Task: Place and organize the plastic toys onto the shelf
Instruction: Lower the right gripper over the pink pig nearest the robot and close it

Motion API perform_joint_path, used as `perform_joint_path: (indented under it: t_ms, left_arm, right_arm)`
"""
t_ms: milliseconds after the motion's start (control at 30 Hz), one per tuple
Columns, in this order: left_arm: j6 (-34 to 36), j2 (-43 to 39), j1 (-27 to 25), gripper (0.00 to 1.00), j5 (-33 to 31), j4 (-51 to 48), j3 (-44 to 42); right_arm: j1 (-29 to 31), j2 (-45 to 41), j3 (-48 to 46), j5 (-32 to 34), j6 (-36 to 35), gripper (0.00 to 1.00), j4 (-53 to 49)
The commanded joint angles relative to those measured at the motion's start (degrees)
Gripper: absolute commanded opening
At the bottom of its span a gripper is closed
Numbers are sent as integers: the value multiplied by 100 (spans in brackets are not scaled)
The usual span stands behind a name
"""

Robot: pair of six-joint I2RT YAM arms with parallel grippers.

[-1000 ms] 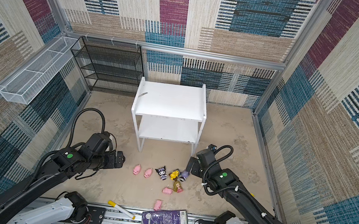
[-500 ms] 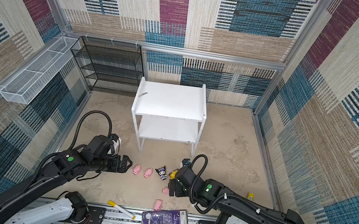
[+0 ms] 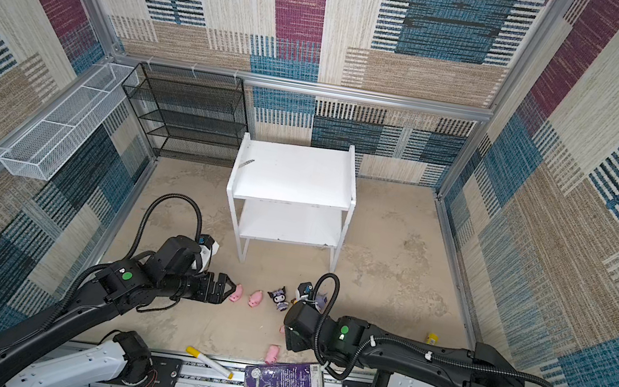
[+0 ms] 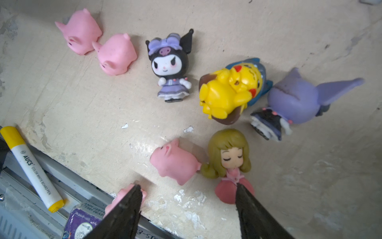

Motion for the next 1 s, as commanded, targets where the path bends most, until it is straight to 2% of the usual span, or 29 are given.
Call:
perform_joint_path:
  t_ms: [0,100,233,567,967]
  left_arm:
    - [227,-12,-10,98,7,94,-2]
    - [228,-31,-14,98,9,123,-22]
    - [230,-53,-14,98,29,141,-27]
    - [231,-103,-22,98,55,156,-44]
    - [271,-55,-23,98,3,153,8]
  right_arm:
    - [272,108,200,176,-101,71,35]
    - [535,266,307,147,-469,70,201]
    - [552,580,240,-152,-959,68,563]
    - [544,722,-70,208,-1191,64,1086]
    - [-175,992,-164,-381,-1583,64,1427]
